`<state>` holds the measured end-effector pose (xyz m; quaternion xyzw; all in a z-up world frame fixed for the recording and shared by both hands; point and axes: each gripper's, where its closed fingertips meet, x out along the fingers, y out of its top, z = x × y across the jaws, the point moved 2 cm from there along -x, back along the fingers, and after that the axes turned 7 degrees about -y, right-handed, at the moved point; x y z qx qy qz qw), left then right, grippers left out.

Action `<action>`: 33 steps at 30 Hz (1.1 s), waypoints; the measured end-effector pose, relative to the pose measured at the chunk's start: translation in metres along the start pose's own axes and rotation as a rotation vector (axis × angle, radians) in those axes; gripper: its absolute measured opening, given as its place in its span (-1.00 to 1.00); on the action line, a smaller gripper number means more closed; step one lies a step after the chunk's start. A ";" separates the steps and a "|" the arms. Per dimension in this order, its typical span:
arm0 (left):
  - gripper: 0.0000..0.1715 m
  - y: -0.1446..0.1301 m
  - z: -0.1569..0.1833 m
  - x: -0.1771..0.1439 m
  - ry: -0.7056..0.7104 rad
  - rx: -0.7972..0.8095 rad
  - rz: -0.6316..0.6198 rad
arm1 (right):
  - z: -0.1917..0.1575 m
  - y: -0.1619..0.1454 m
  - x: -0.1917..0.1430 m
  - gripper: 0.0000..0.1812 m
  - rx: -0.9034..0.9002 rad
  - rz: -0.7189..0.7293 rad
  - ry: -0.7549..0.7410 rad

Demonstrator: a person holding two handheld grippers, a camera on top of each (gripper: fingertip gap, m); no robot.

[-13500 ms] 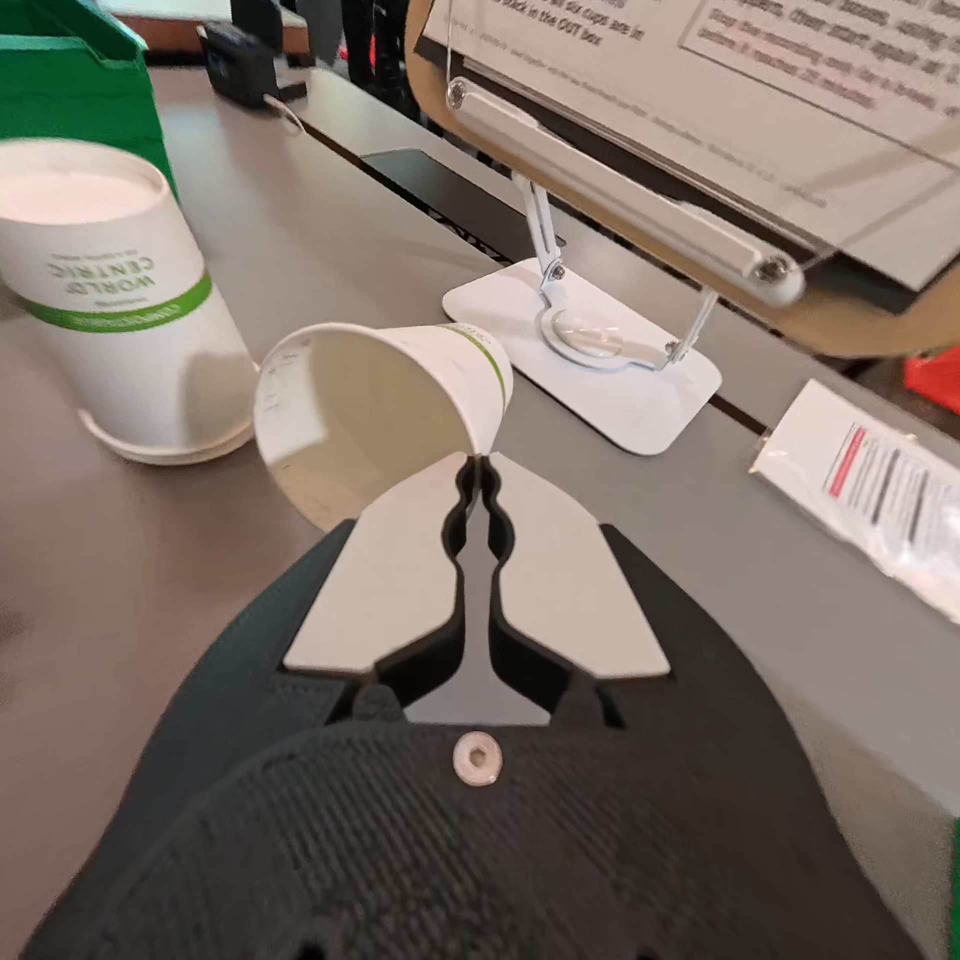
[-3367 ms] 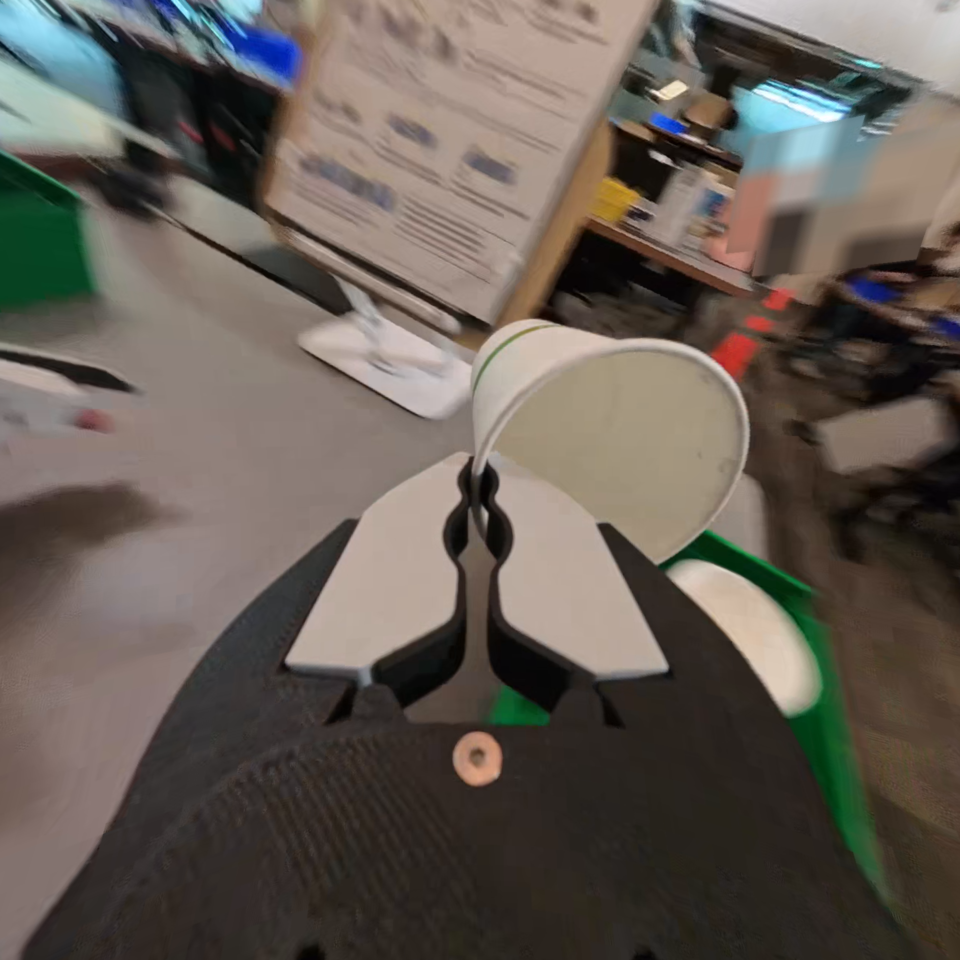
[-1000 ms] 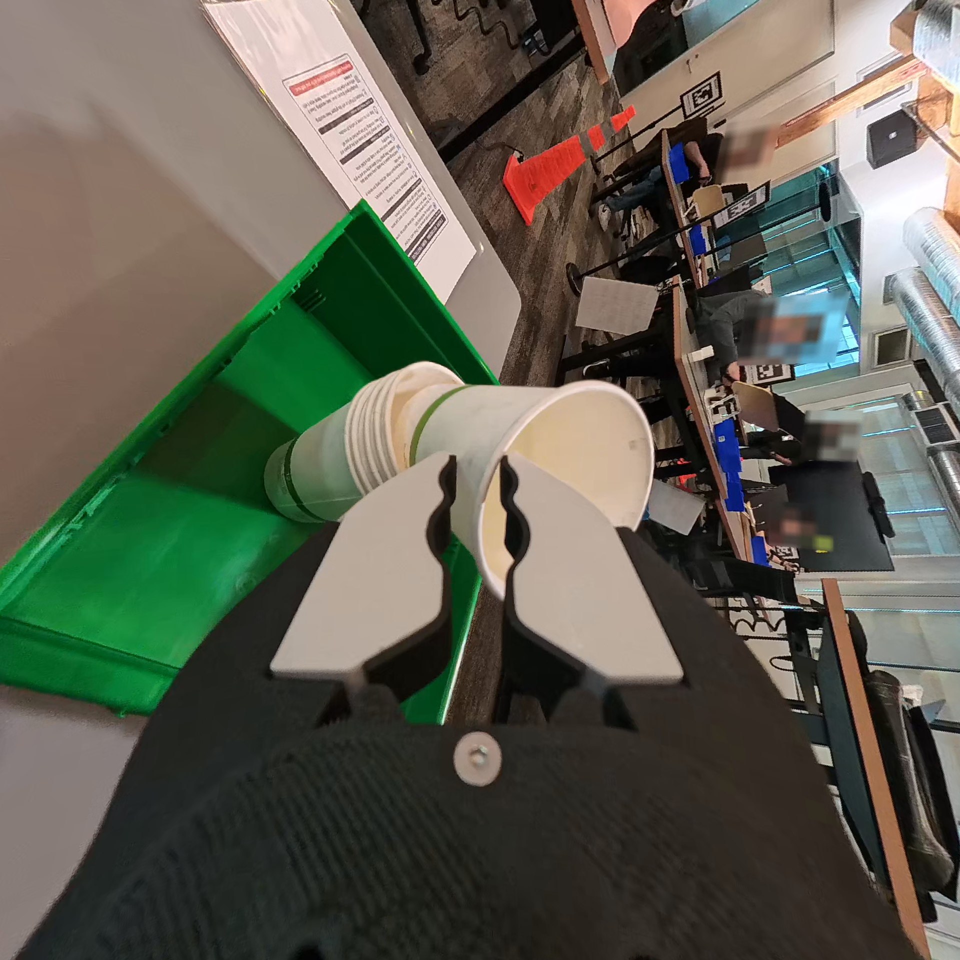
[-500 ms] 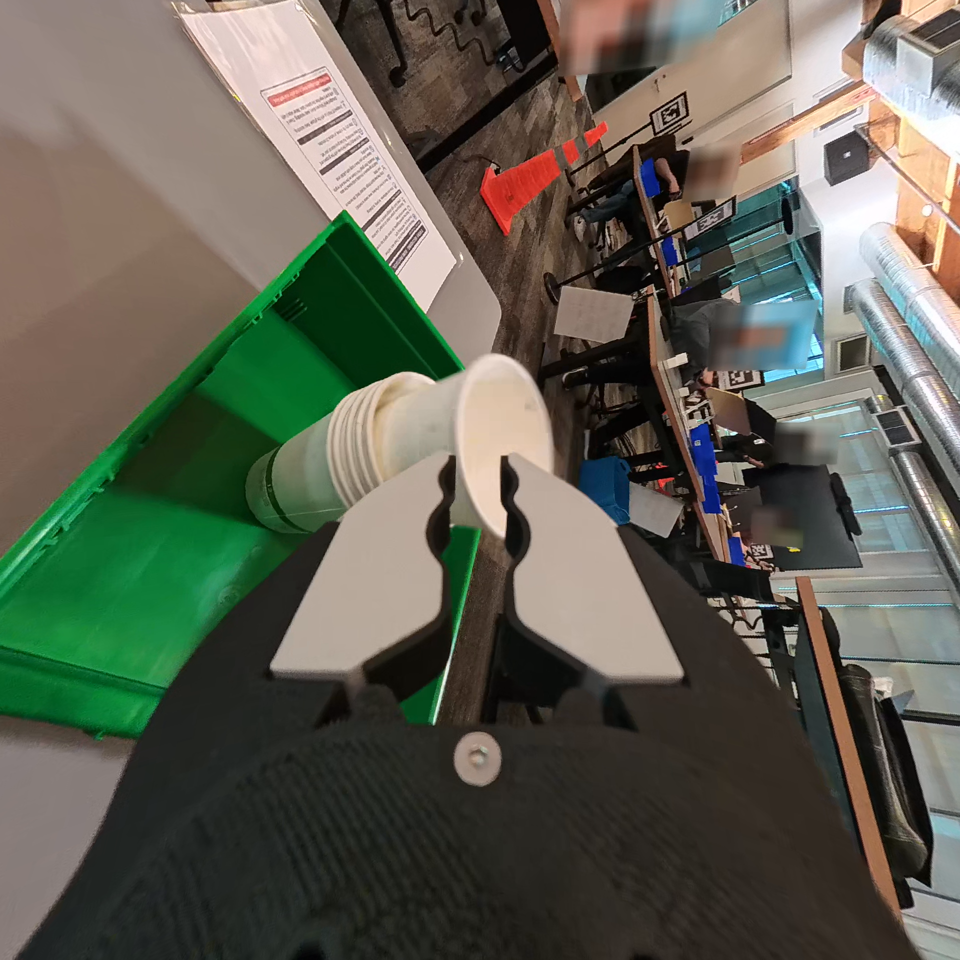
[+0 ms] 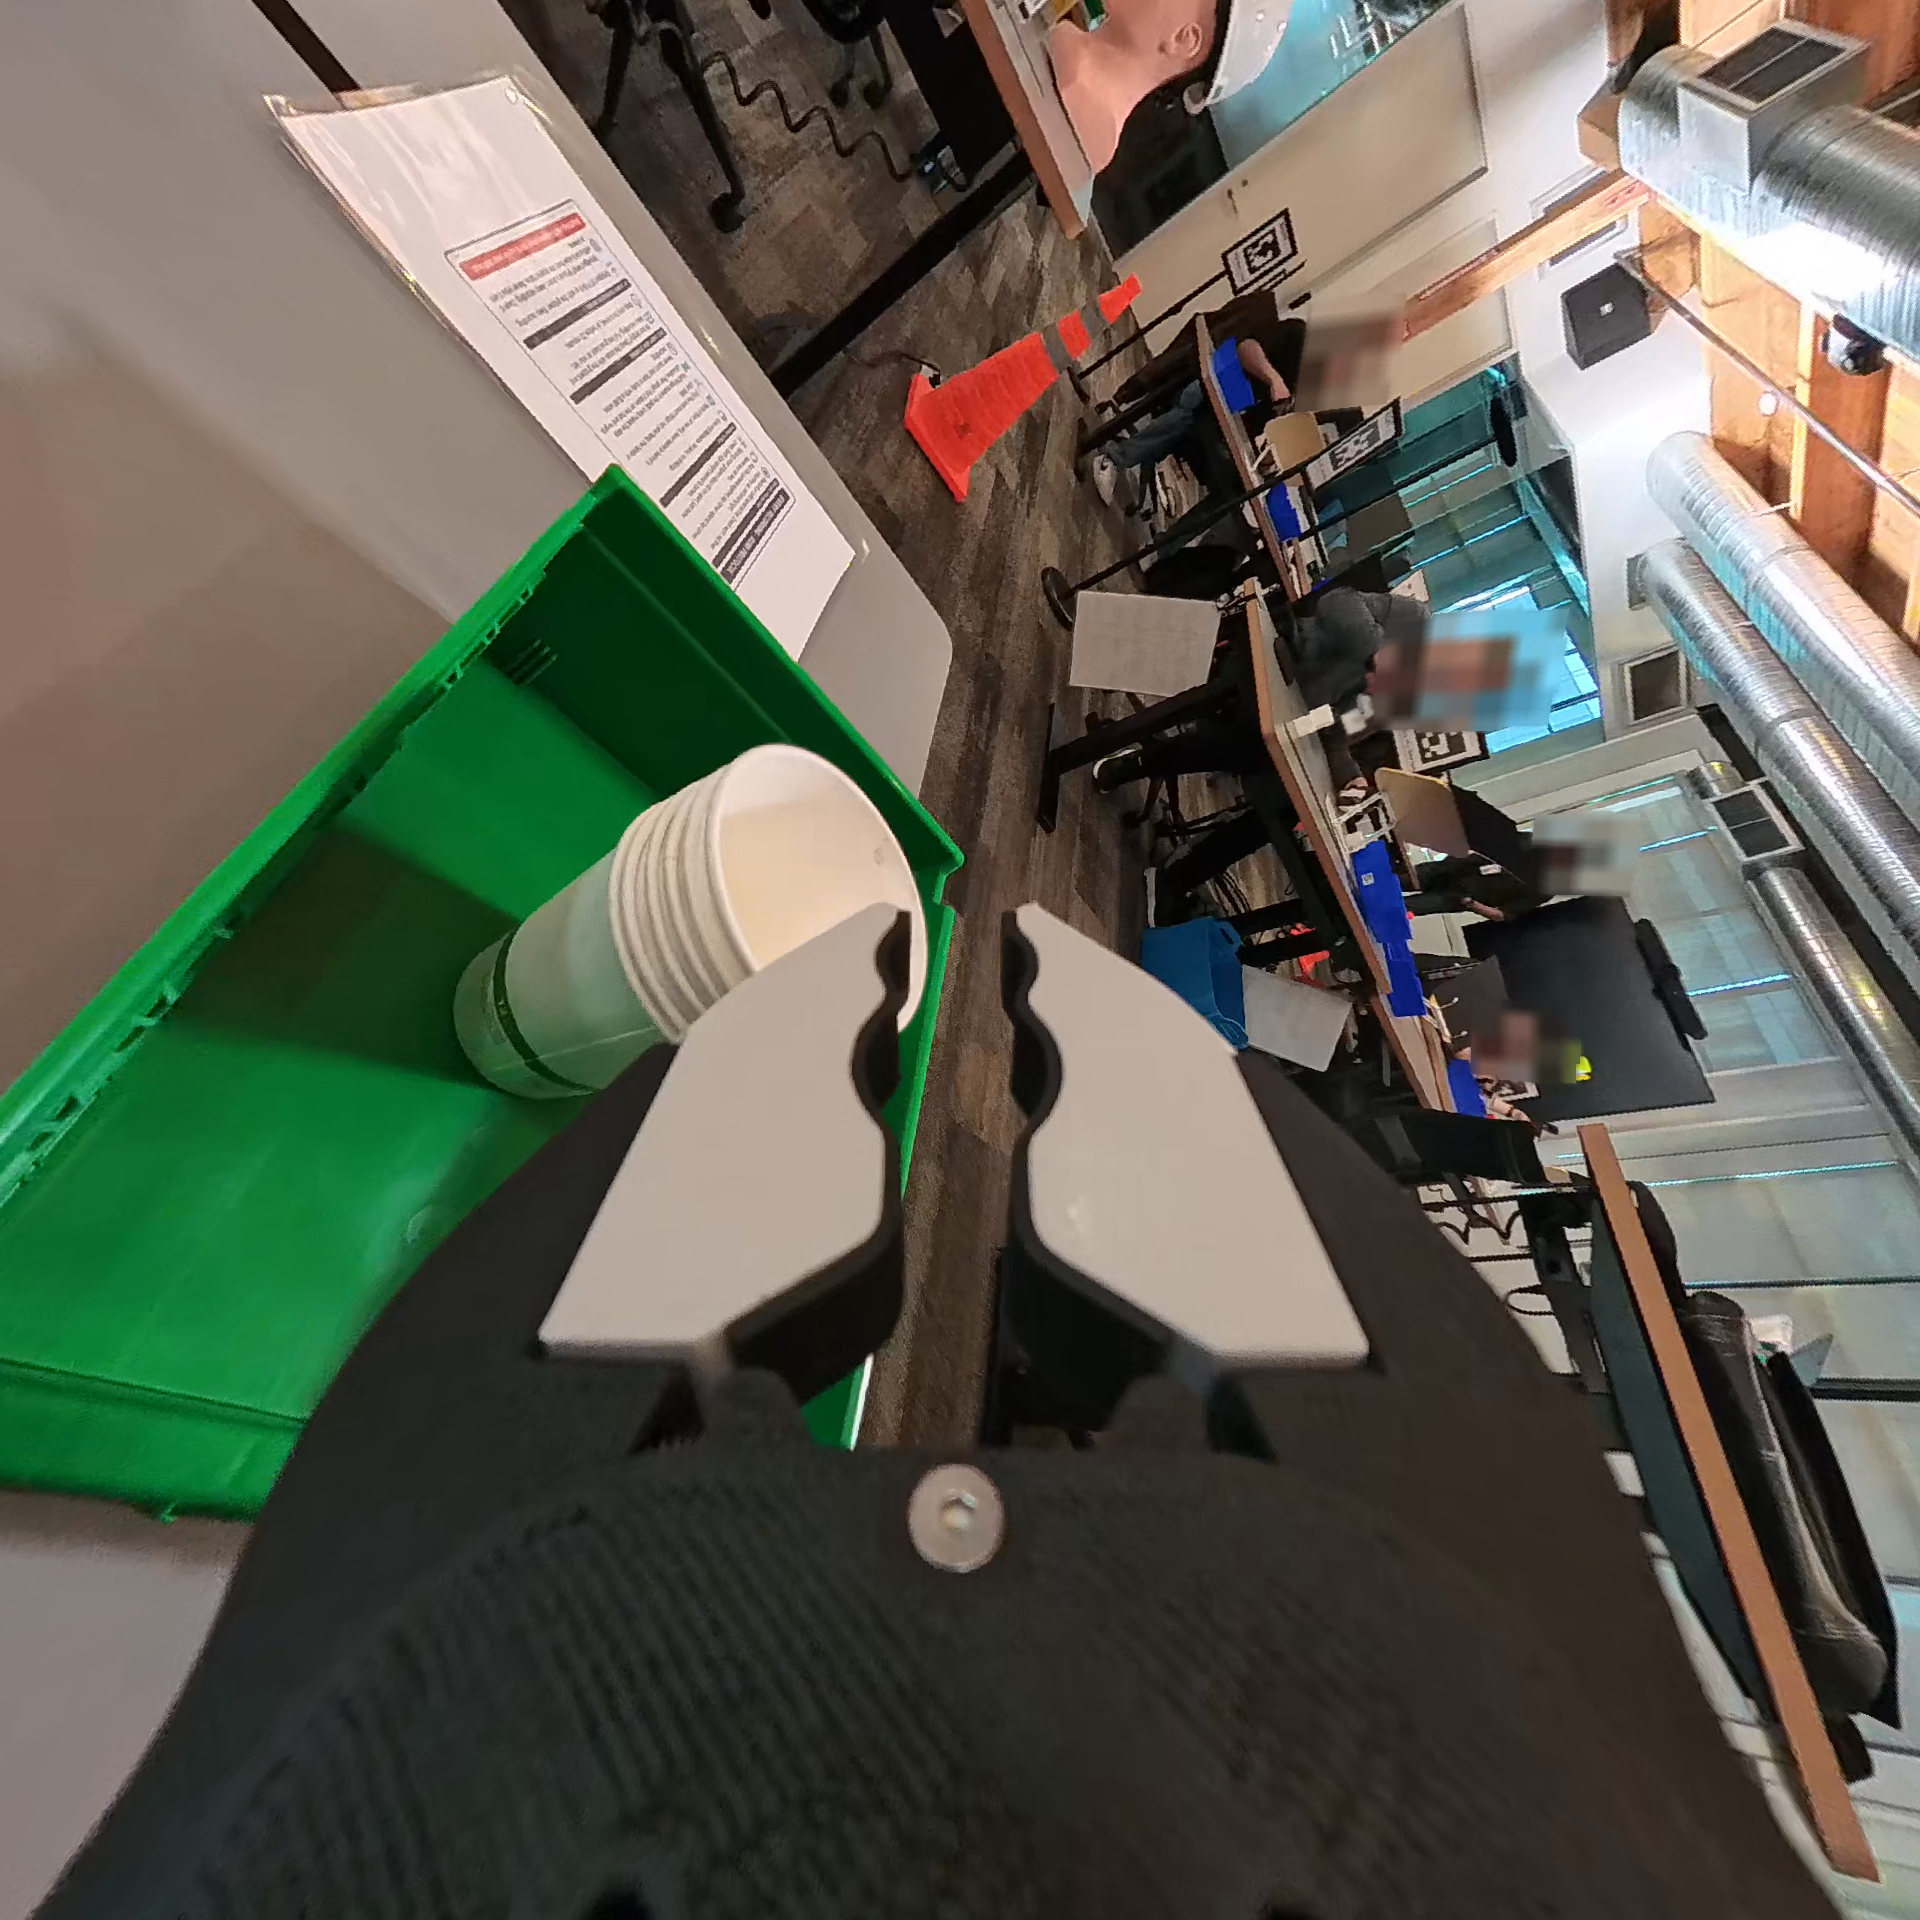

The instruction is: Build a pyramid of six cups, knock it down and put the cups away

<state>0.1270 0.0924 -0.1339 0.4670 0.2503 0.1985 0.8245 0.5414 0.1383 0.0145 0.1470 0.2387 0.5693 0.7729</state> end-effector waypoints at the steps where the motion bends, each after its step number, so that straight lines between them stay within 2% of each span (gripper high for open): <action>1: -0.12 0.000 0.000 0.000 0.000 -0.001 0.000 | 0.001 0.001 0.000 -0.81 0.009 0.005 -0.002; 5: -0.12 0.000 0.000 0.000 0.001 0.000 0.001 | -0.001 0.007 -0.003 -0.83 0.083 0.041 0.037; 13: -0.15 0.001 0.000 0.000 0.002 0.007 0.004 | -0.008 0.045 -0.017 -0.76 0.326 0.221 0.148; 17: -0.20 0.004 -0.003 -0.003 0.049 0.026 0.018 | -0.019 0.093 -0.045 -0.68 0.677 0.487 0.414; 20: -0.28 0.007 -0.006 -0.007 0.076 0.055 0.031 | -0.026 0.117 -0.056 -0.76 0.820 0.575 0.533; 24: -0.31 0.008 -0.010 -0.009 0.101 0.051 0.034 | -0.043 0.139 -0.061 -0.90 0.923 0.638 0.571; 26: -0.33 0.008 -0.013 -0.009 0.113 0.043 0.036 | -0.052 0.152 -0.064 -1.00 1.129 0.695 0.614; 29: -0.36 0.010 -0.016 -0.011 0.140 0.038 0.044 | -0.090 0.160 -0.061 -1.00 1.556 0.674 0.736; 31: -0.38 0.011 -0.018 -0.012 0.161 0.036 0.043 | -0.137 0.159 -0.061 -1.00 1.633 0.581 0.790; 33: -0.41 0.014 -0.018 -0.015 0.187 0.042 0.056 | -0.175 0.158 -0.064 -1.00 1.597 0.501 0.752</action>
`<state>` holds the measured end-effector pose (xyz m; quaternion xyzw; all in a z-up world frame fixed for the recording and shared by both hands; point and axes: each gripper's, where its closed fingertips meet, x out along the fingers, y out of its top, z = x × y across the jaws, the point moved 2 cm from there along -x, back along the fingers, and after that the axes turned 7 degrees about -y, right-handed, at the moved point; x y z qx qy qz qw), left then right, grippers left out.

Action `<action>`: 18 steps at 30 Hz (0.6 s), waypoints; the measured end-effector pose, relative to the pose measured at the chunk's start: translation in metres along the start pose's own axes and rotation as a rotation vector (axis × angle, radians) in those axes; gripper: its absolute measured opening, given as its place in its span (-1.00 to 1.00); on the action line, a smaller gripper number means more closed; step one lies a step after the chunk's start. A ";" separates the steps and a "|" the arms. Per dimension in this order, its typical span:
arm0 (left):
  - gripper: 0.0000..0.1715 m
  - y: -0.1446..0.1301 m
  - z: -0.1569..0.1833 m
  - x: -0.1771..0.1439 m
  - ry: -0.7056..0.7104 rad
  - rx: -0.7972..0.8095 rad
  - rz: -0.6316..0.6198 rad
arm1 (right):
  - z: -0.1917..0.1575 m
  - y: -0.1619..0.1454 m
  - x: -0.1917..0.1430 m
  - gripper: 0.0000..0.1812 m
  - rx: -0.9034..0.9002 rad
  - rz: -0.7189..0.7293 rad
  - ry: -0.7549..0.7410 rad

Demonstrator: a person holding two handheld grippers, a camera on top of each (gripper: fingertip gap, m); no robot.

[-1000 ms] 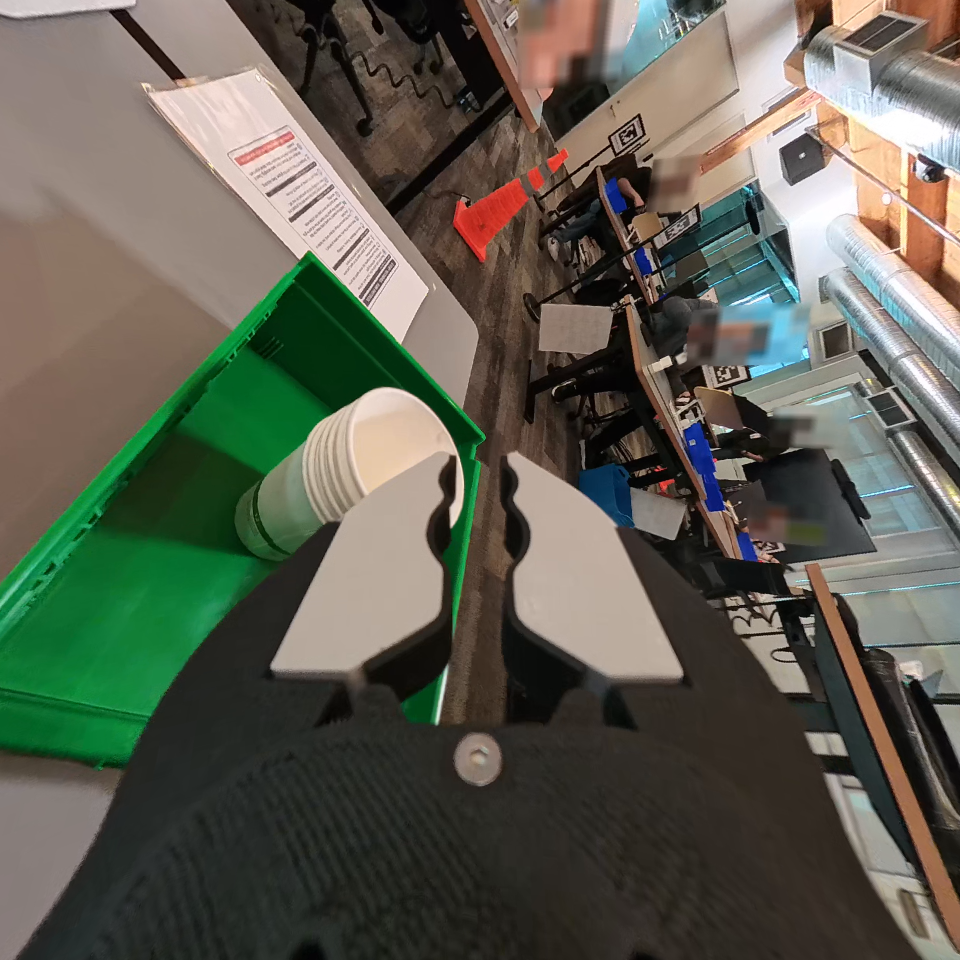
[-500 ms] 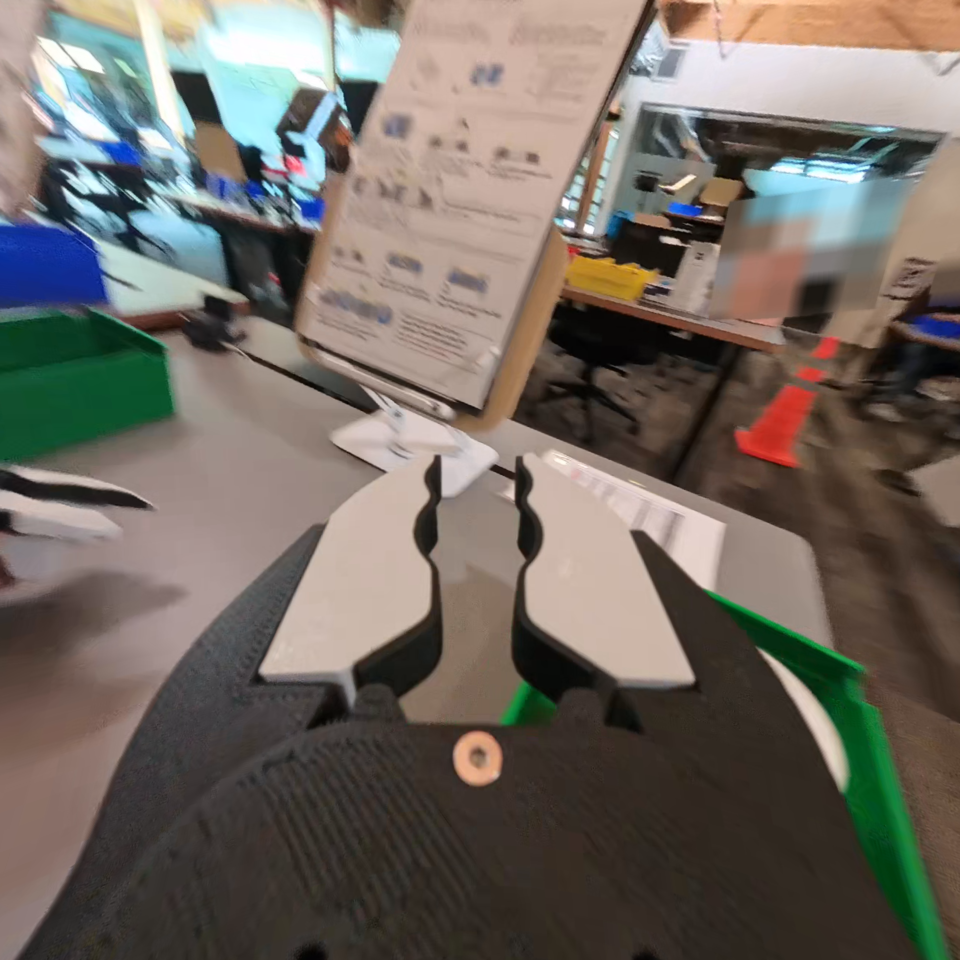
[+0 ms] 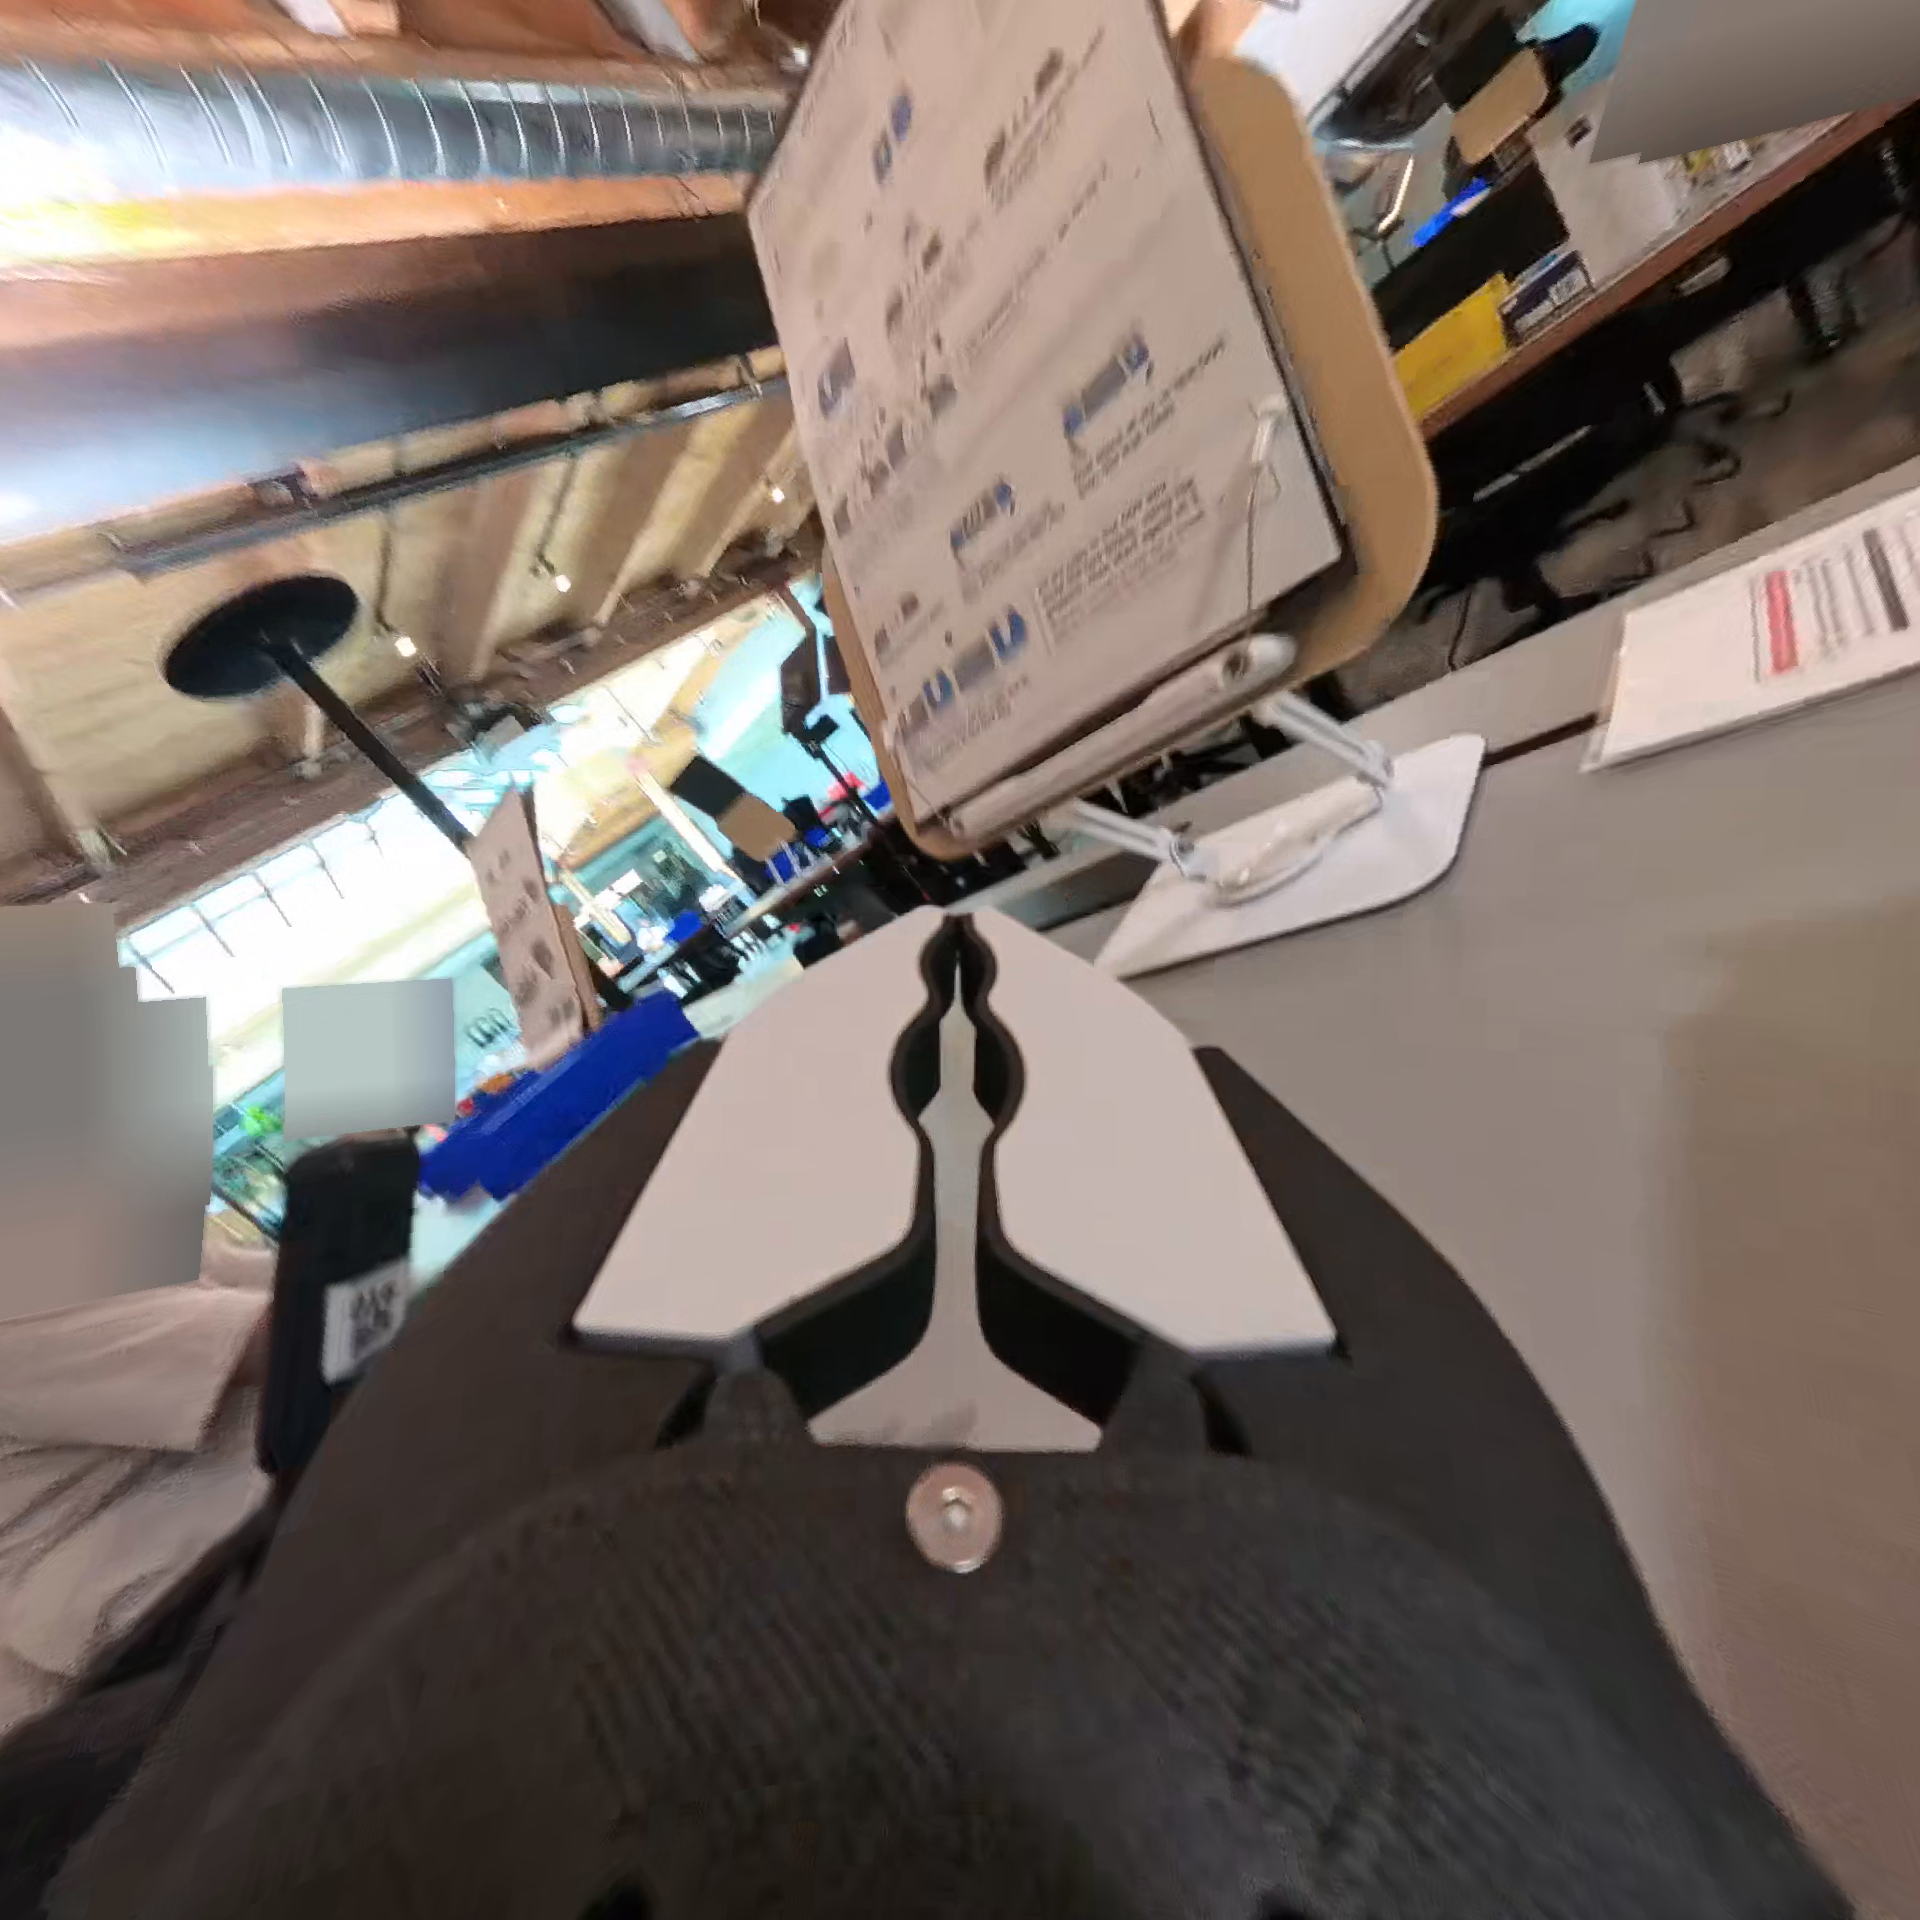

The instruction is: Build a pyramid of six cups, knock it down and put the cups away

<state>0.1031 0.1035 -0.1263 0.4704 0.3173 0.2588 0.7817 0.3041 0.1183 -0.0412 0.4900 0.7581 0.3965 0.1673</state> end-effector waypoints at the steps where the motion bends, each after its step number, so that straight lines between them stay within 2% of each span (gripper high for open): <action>1: -0.44 0.003 -0.001 -0.002 0.015 0.005 0.011 | -0.005 -0.011 0.000 -1.00 -0.041 -0.011 -0.001; 5: -0.80 0.009 -0.008 -0.015 0.103 0.010 0.083 | -0.032 -0.031 -0.017 -1.00 -0.249 -0.019 0.014; 9: -0.96 0.003 -0.005 -0.027 0.063 -0.085 0.071 | -0.030 -0.046 -0.046 -1.00 -0.184 -0.024 -0.089; 15: -0.97 -0.013 -0.009 -0.057 0.045 -0.316 0.127 | 0.003 -0.057 -0.087 -1.00 0.021 -0.067 -0.329; 18: -0.96 -0.003 -0.006 -0.064 0.029 -0.298 0.160 | 0.008 -0.052 -0.089 -0.93 0.076 -0.079 -0.335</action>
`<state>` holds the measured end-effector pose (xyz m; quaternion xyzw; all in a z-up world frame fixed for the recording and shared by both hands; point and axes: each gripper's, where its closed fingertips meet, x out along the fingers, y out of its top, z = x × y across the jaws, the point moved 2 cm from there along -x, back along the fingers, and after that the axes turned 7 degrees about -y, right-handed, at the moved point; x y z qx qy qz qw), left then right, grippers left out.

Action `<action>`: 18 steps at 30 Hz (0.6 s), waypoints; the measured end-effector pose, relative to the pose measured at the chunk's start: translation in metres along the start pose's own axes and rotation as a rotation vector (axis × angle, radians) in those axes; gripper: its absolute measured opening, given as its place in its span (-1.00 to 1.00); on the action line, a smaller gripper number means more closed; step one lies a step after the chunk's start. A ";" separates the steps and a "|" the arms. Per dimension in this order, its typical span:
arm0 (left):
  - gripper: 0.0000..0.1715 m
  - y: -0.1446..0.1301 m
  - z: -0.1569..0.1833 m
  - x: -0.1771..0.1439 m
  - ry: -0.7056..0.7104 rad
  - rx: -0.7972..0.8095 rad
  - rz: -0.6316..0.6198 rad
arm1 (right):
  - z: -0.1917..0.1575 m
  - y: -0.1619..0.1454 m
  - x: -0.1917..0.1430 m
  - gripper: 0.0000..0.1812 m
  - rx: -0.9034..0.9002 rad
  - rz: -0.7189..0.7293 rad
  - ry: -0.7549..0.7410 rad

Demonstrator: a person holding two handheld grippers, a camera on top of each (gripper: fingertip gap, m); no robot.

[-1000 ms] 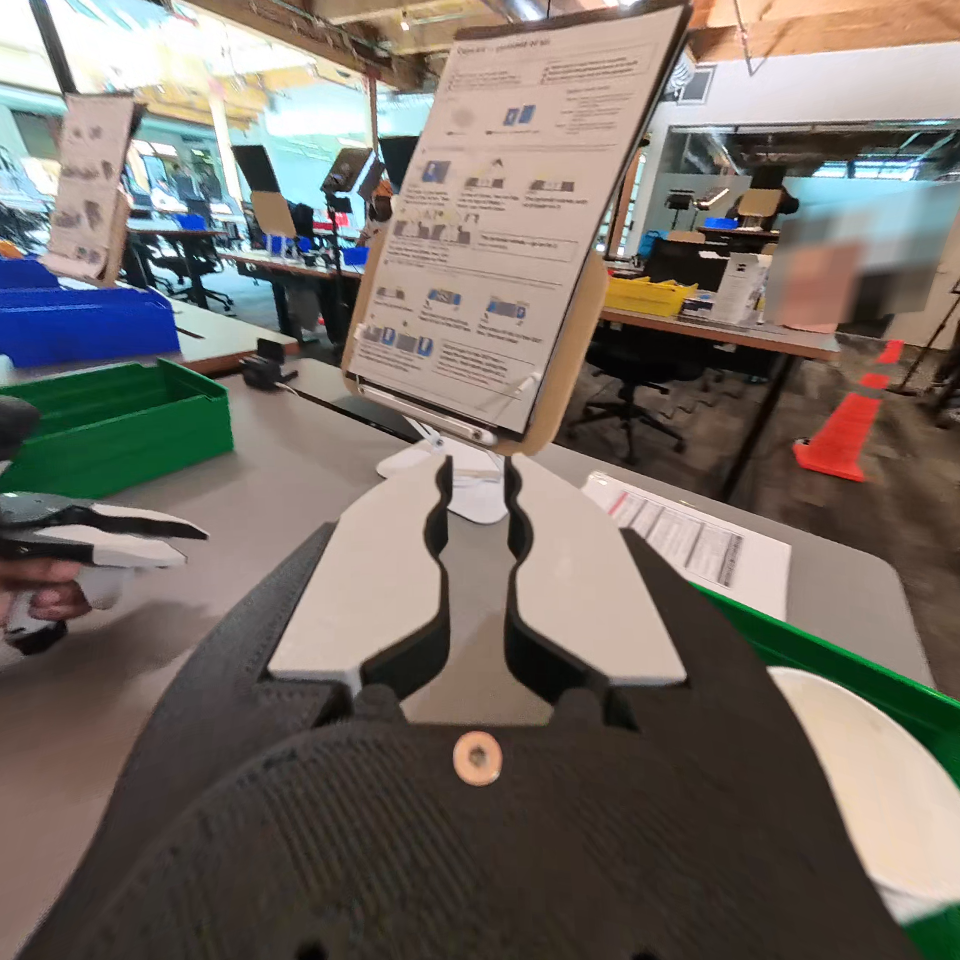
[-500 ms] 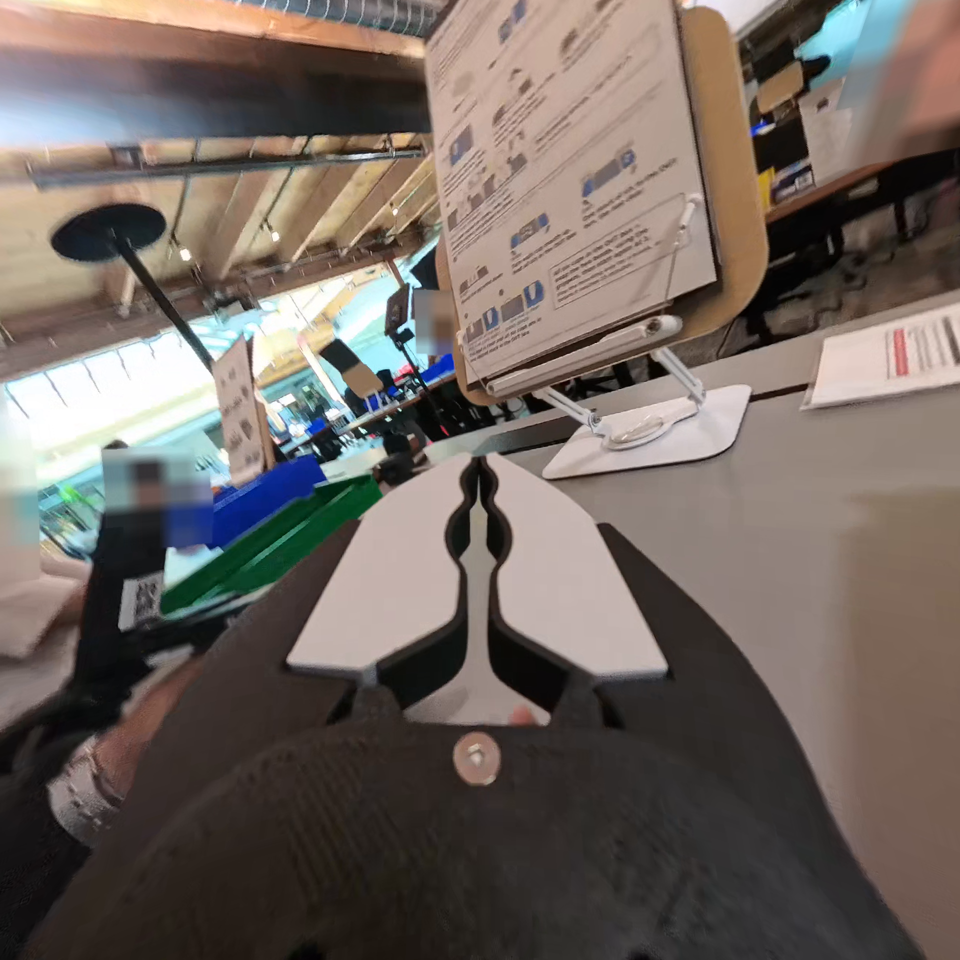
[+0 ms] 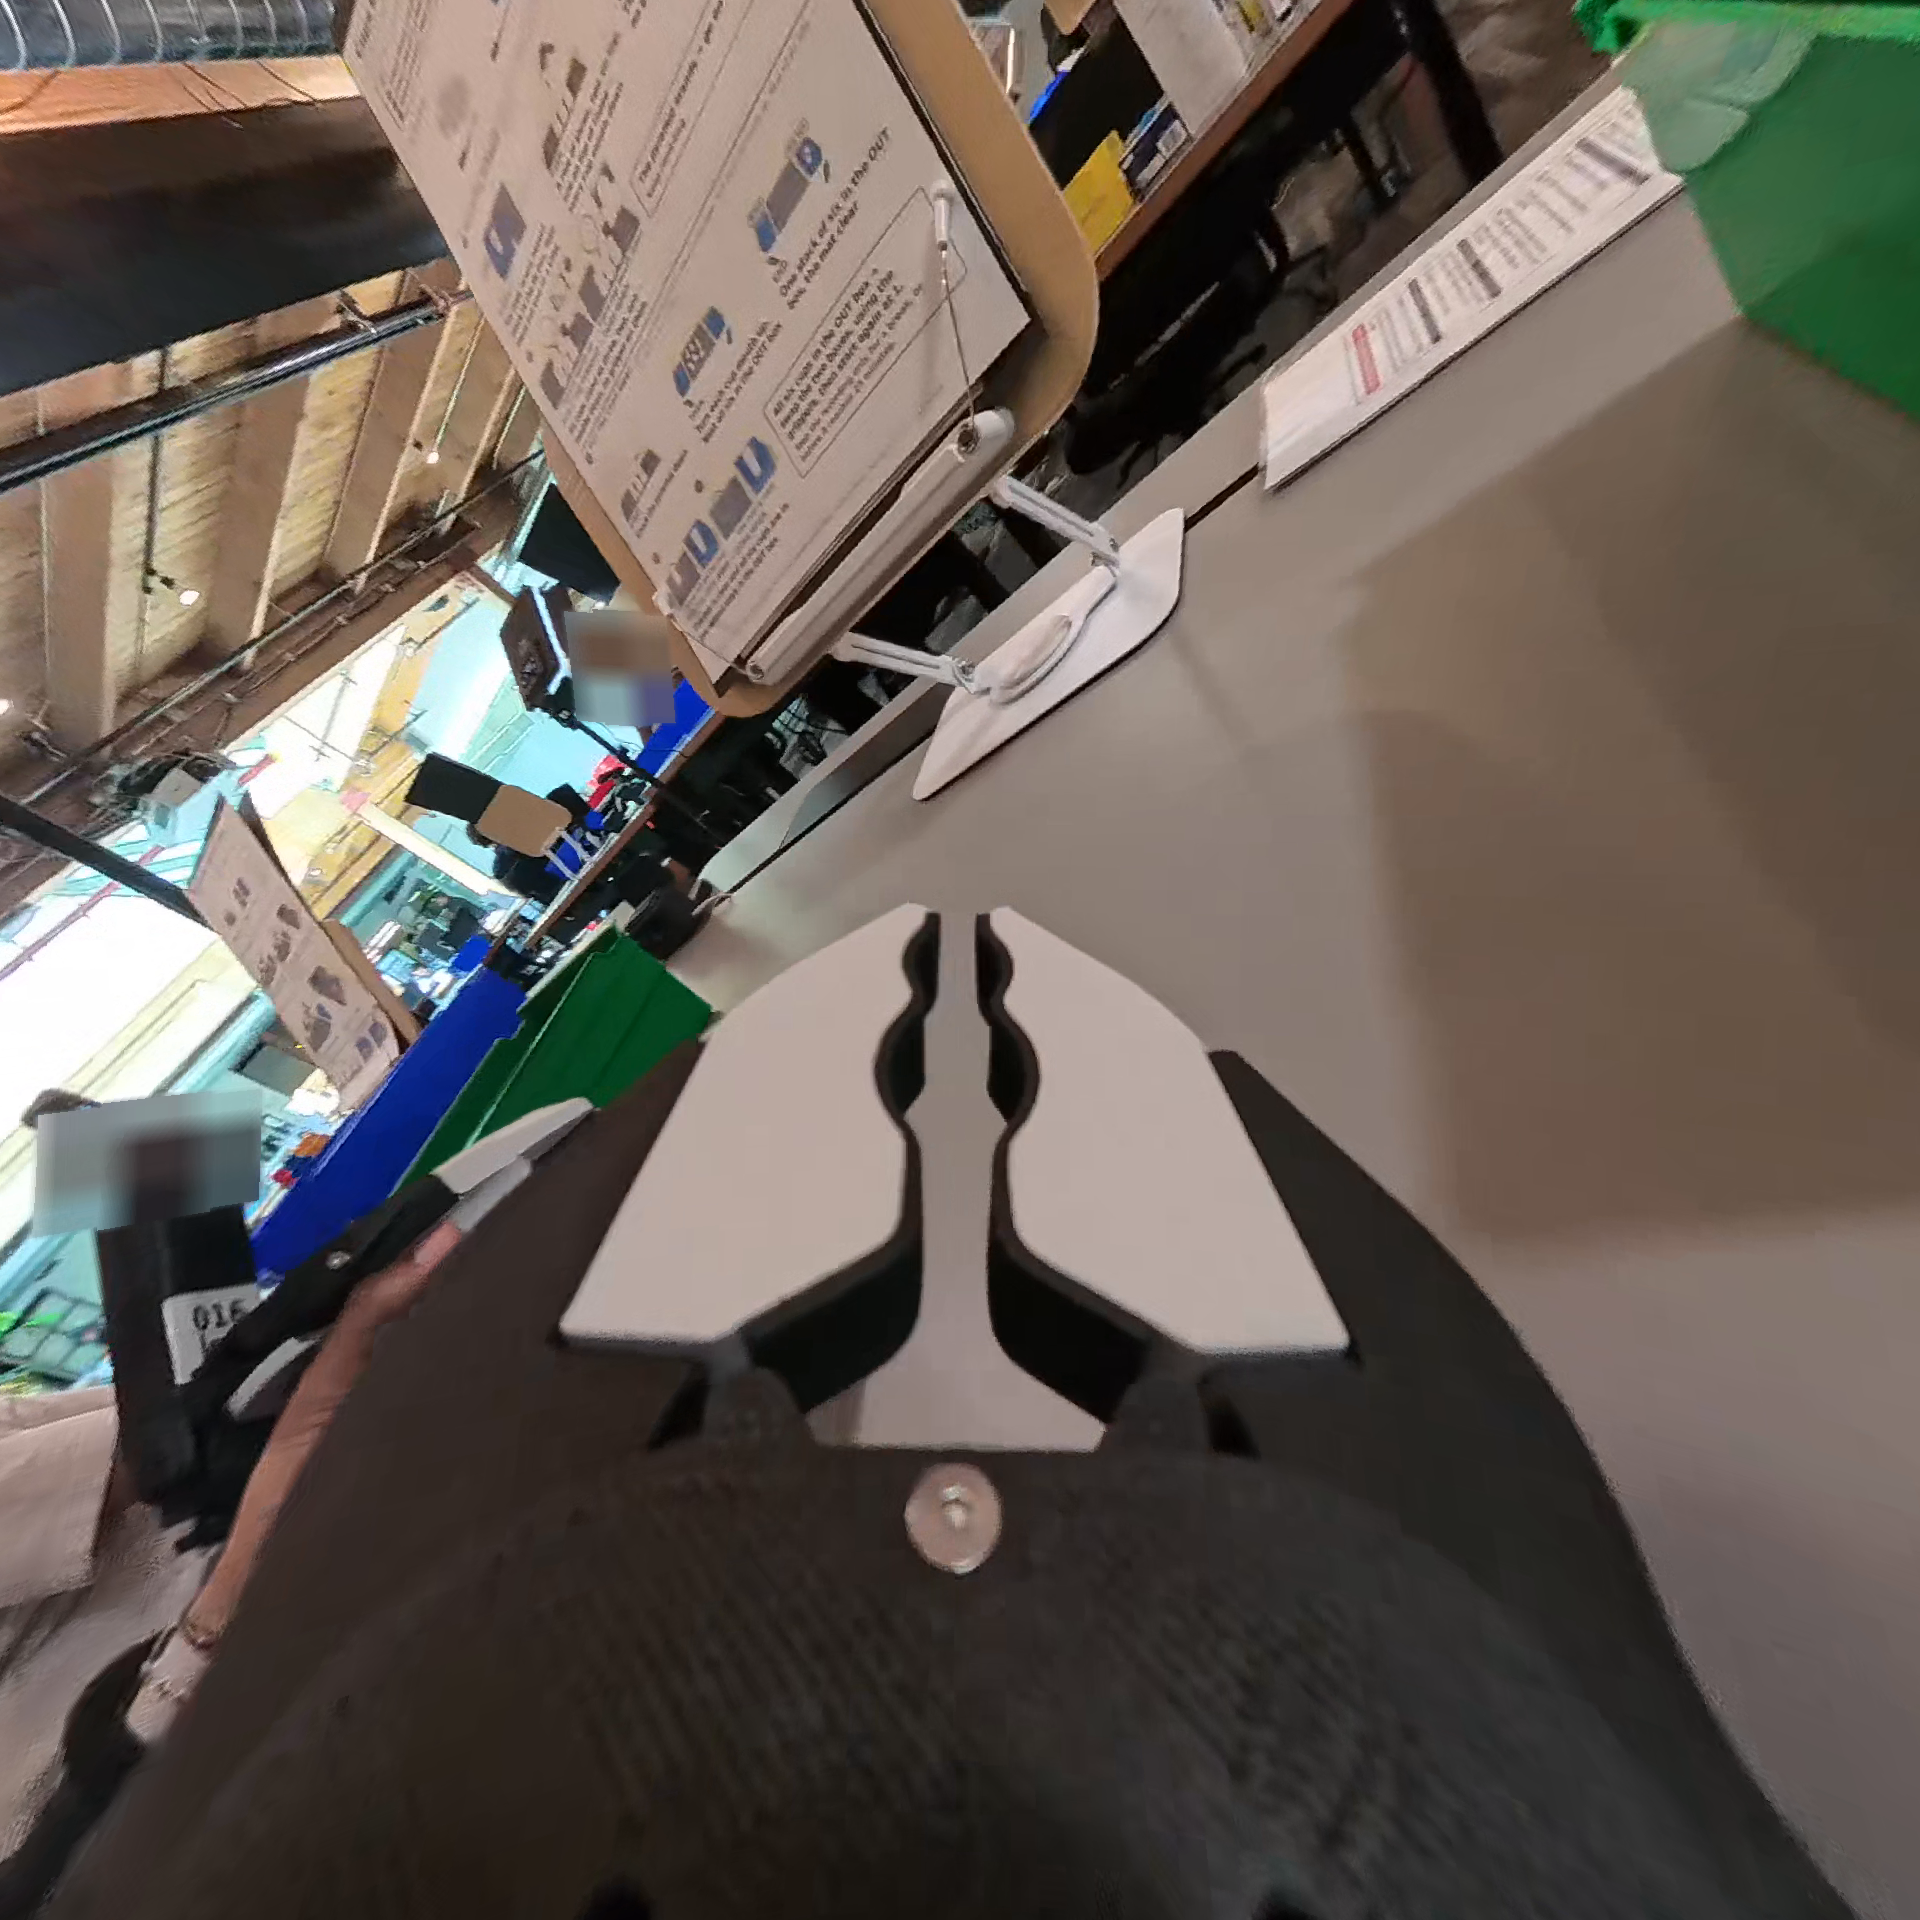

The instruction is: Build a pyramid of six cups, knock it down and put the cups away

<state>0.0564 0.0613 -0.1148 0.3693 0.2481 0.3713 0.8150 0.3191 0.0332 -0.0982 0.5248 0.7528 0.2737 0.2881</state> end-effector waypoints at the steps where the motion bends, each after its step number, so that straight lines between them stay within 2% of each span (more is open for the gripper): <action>1: -0.92 0.002 0.003 0.002 -0.019 0.033 -0.019 | -0.002 0.000 0.002 -0.88 0.004 -0.019 0.008; 3: -0.81 -0.003 0.002 0.004 -0.028 0.136 -0.119 | -0.008 -0.004 0.003 -0.73 -0.046 -0.093 0.016; 4: -0.79 -0.005 -0.004 0.004 0.014 0.184 -0.143 | -0.013 -0.006 0.001 -0.60 -0.087 -0.132 0.035; 6: -0.74 -0.002 -0.015 0.002 0.090 0.225 -0.120 | -0.024 -0.003 -0.004 -0.44 -0.175 -0.179 0.077; 9: -0.68 -0.003 -0.012 0.006 0.054 0.199 -0.125 | -0.020 0.020 -0.015 -0.24 -0.428 -0.157 0.092; 12: -0.62 -0.009 -0.013 0.011 0.057 0.222 -0.183 | 0.036 0.068 -0.028 -0.28 -0.779 0.009 -0.140; 14: -0.62 -0.008 -0.011 0.015 0.063 0.245 -0.179 | 0.079 0.109 -0.045 -0.34 -0.905 0.176 -0.342; 16: -0.63 -0.008 -0.008 0.021 0.049 0.261 -0.183 | 0.116 0.144 -0.064 -0.34 -0.917 0.304 -0.484; 18: -0.62 -0.012 -0.004 0.029 0.024 0.276 -0.208 | 0.151 0.163 -0.074 -0.23 -0.855 0.314 -0.558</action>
